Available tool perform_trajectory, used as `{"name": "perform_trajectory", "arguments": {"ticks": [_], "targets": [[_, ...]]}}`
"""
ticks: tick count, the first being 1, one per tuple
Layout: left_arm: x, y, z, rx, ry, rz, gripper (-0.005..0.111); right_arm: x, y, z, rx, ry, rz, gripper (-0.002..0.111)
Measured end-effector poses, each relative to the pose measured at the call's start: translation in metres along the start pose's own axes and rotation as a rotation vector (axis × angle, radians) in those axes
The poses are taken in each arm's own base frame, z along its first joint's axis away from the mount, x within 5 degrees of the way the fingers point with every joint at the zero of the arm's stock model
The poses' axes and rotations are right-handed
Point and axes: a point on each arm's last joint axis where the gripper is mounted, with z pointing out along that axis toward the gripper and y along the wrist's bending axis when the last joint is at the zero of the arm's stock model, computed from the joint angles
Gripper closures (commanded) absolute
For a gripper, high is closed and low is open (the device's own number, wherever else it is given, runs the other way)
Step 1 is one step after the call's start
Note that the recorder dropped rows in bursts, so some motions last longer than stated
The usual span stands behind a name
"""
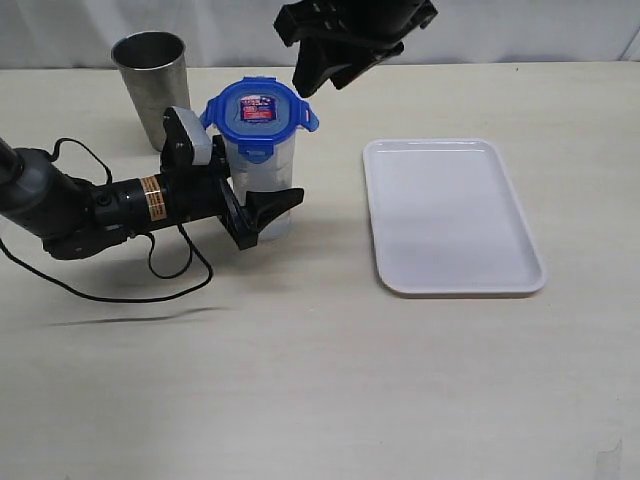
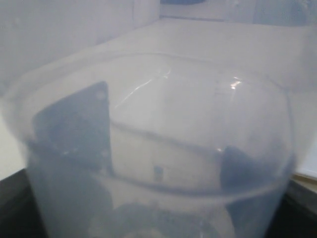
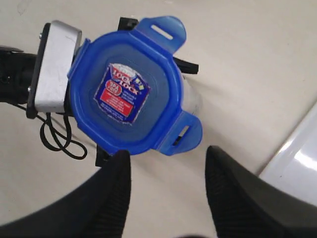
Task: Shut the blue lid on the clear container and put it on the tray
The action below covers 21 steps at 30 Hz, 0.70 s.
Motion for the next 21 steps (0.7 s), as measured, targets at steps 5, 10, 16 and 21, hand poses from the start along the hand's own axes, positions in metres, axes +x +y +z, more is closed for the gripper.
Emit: {"name": "perform_trajectory", "arguments": {"ticks": [5, 10, 16, 21], "targets": [[0.0, 0.0, 0.0, -0.001, -0.001, -0.001, 0.107, 0.002, -0.003, 0.011, -0.017, -0.025, 0.057, 0.063], [0.0, 0.0, 0.0, -0.001, -0.001, -0.001, 0.107, 0.004, -0.006, 0.022, -0.019, -0.061, 0.117, 0.063], [0.0, 0.0, 0.0, -0.001, -0.001, -0.001, 0.107, 0.01, -0.007, 0.031, -0.037, -0.034, 0.142, 0.063], [0.0, 0.0, 0.0, -0.001, -0.001, -0.001, 0.107, 0.008, -0.009, 0.043, -0.067, -0.039, 0.174, 0.063]]}}
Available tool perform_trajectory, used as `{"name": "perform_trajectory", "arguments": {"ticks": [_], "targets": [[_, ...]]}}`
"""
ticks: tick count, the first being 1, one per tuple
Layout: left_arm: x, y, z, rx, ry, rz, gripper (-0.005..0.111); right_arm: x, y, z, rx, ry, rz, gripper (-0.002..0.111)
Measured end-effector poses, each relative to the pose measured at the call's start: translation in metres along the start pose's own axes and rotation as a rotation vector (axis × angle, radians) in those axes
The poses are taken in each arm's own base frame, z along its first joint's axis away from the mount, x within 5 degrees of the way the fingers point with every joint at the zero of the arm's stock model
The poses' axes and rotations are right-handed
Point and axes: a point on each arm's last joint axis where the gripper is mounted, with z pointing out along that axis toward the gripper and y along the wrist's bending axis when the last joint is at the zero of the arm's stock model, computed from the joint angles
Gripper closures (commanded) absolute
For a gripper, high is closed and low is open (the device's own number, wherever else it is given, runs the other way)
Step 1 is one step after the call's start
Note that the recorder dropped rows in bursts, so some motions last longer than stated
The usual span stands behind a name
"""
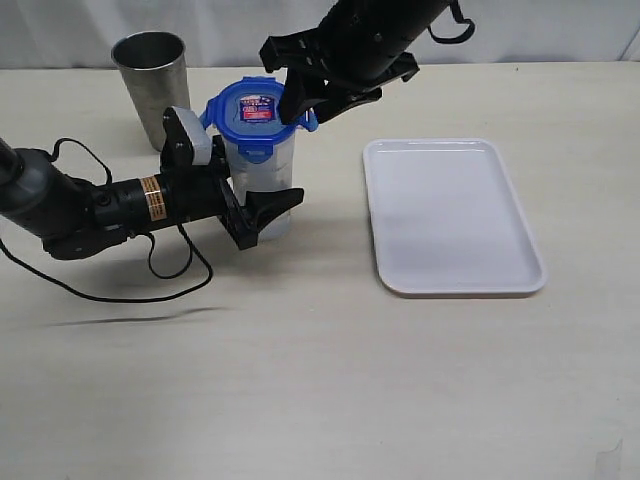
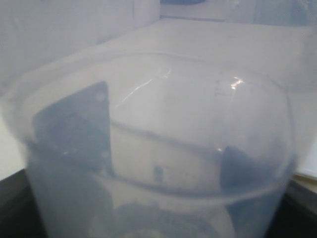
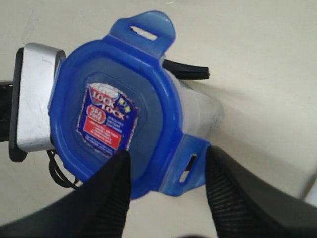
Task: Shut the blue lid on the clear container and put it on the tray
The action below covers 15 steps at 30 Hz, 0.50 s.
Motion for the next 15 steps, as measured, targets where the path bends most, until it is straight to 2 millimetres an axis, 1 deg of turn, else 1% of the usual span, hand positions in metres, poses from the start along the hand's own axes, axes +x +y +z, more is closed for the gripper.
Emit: {"name": "perform_trajectory", "arguments": {"ticks": [4, 15], "targets": [[0.0, 0.001, -0.001, -0.007, -0.002, -0.009, 0.107, -0.001, -0.003, 0.014, -0.06, 0.005, 0.035, 0.063], [0.001, 0.006, -0.003, -0.038, -0.002, -0.035, 0.107, -0.006, -0.009, 0.03, -0.139, -0.006, 0.063, 0.063]]}}
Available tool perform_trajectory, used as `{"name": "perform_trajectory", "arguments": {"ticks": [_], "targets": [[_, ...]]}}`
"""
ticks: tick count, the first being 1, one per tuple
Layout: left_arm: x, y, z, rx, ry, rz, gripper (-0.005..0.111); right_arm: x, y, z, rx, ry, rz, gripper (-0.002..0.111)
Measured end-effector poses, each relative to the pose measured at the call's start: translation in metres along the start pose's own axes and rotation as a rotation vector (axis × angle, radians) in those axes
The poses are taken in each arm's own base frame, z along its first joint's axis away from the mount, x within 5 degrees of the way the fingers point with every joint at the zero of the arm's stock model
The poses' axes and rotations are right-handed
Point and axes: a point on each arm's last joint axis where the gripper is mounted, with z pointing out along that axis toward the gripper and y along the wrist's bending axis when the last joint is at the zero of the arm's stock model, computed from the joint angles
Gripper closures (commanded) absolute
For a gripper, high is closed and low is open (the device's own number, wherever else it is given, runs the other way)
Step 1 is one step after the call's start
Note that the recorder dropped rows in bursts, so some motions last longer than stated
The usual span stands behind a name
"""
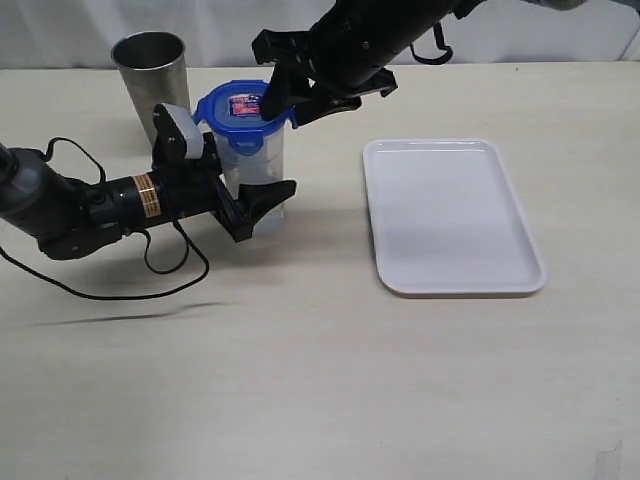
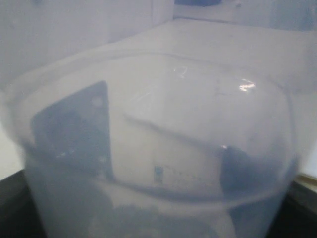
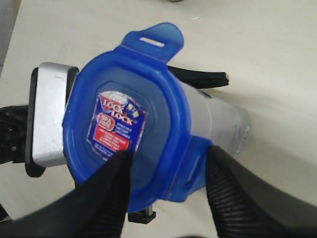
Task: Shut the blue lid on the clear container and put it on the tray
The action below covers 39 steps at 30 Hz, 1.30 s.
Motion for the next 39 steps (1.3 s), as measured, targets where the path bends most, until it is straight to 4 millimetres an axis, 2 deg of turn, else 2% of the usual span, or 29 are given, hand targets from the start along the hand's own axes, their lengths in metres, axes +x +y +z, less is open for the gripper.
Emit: {"name": "perform_trajectory", "arguments": {"ticks": [5, 15, 21, 28, 34, 39], "targets": [[0.001, 0.002, -0.003, -0.016, -0.003, -0.01, 0.107, 0.0, -0.002, 0.011, -0.093, 0.01, 0.019, 0.063], [0.001, 0.003, -0.003, -0.02, 0.002, -0.007, 0.107, 0.0, -0.005, 0.012, -0.097, 0.017, 0.002, 0.063], [-0.004, 0.003, -0.008, 0.028, 0.027, 0.058, 0.107, 0.003, 0.001, -0.003, -0.05, 0.04, -0.101, 0.063], [-0.008, 0.003, -0.016, 0.111, 0.04, 0.22, 0.107, 0.008, 0.013, -0.025, 0.014, 0.044, -0.328, 0.063], [-0.008, 0.0, -0.017, 0.152, 0.035, 0.317, 0.107, 0.008, 0.032, -0.057, 0.025, -0.022, -0.495, 0.049], [-0.007, -0.004, -0.018, 0.196, 0.024, 0.425, 0.107, 0.012, 0.05, -0.065, 0.023, -0.037, -0.696, 0.049]]}}
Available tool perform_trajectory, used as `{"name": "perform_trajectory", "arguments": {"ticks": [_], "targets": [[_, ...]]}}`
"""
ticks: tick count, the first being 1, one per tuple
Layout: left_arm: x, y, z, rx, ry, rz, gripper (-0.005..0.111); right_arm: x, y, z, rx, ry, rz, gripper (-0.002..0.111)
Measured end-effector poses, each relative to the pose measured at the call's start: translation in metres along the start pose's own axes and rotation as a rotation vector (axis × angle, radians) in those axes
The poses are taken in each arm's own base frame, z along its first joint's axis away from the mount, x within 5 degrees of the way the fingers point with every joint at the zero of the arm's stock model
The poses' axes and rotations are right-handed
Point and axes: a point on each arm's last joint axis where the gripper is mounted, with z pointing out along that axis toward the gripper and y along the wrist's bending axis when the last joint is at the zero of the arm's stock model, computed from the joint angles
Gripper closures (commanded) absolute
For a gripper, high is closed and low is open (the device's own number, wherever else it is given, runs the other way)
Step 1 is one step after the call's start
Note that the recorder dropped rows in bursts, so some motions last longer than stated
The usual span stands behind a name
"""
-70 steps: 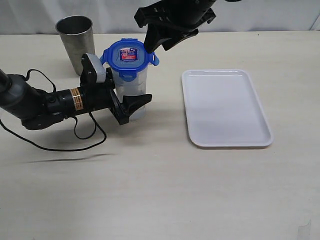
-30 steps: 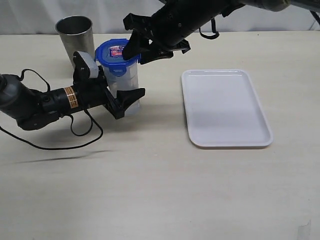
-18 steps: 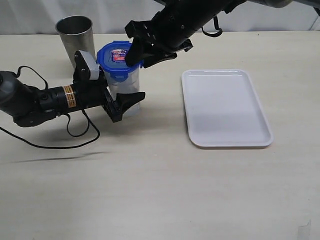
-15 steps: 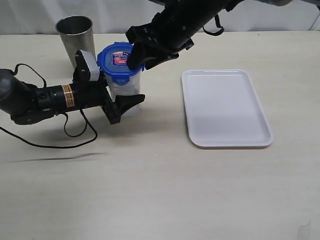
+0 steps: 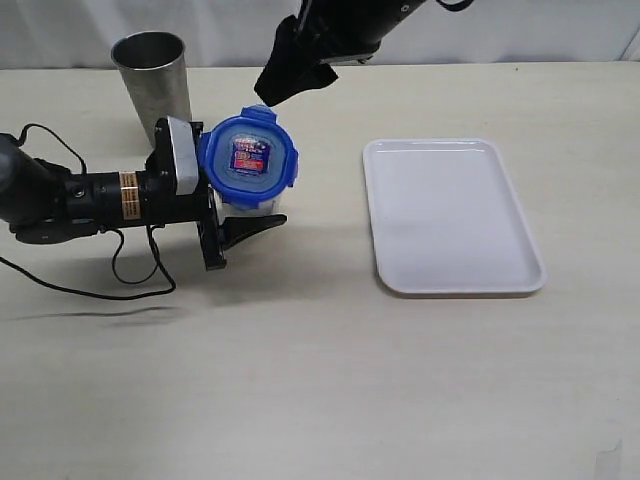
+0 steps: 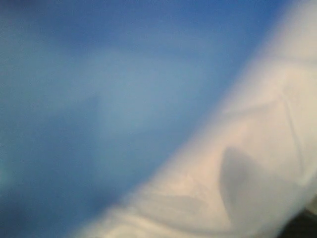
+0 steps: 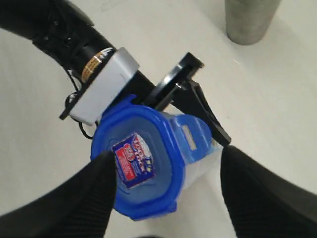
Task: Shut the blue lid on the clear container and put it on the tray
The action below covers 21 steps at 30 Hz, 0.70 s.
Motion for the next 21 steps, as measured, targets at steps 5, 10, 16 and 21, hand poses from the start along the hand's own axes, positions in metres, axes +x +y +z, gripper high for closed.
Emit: {"name": "perform_trajectory", "arguments": {"ticks": [5, 10, 16, 21], "targets": [[0.0, -0.001, 0.0, 0.013, -0.003, 0.021, 0.107, -0.007, 0.031, 0.017, 0.015, 0.085, -0.209, 0.049], [-0.001, -0.001, 0.0, 0.014, -0.006, 0.022, 0.107, -0.01, 0.049, 0.037, 0.136, 0.202, -0.321, 0.049], [-0.001, -0.002, 0.0, 0.022, -0.007, 0.025, 0.107, -0.005, 0.038, 0.055, 0.231, 0.268, -0.347, 0.05], [-0.001, -0.002, 0.0, 0.022, -0.008, 0.026, 0.107, -0.006, 0.038, 0.057, 0.227, 0.249, -0.339, 0.056]]}}
